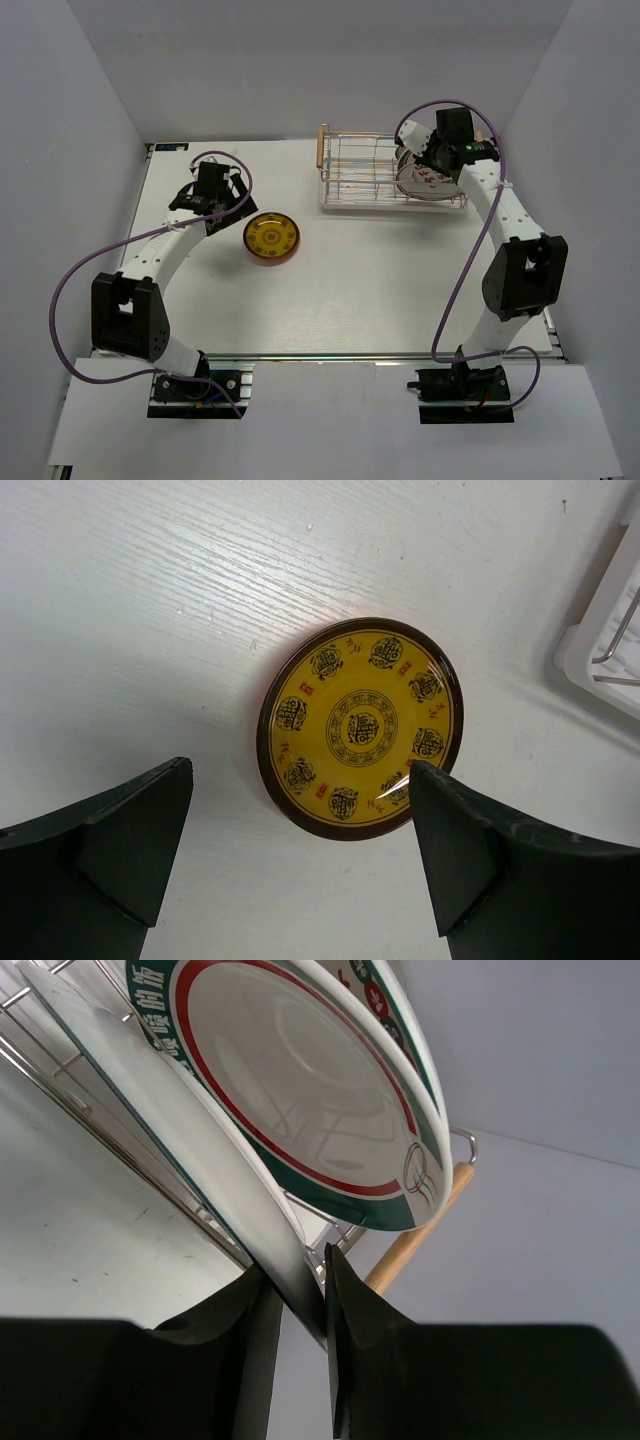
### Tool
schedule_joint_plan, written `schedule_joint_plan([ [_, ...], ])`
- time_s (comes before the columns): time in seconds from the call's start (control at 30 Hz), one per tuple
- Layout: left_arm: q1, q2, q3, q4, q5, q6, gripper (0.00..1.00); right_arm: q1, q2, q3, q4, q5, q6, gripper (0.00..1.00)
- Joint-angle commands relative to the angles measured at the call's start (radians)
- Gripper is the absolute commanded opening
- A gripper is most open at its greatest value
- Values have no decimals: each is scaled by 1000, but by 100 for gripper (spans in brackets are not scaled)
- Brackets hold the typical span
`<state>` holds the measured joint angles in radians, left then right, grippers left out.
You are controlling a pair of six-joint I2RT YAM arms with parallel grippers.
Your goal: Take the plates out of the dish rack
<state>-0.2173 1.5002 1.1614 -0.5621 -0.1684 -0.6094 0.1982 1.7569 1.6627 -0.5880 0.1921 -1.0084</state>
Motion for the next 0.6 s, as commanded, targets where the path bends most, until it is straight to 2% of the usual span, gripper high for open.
schedule_joint_plan([
  [0.0,2,-14,41,16,4,13,98,-6,-16,60,13,12,-13,14],
  [0.4,-7,-67,26,37,33,26,98,-3,-102,115,60,41,-137,4],
  [0.57,-7,-118,21,67,63,39,98,-2,-165,170,56,21,-147,3],
])
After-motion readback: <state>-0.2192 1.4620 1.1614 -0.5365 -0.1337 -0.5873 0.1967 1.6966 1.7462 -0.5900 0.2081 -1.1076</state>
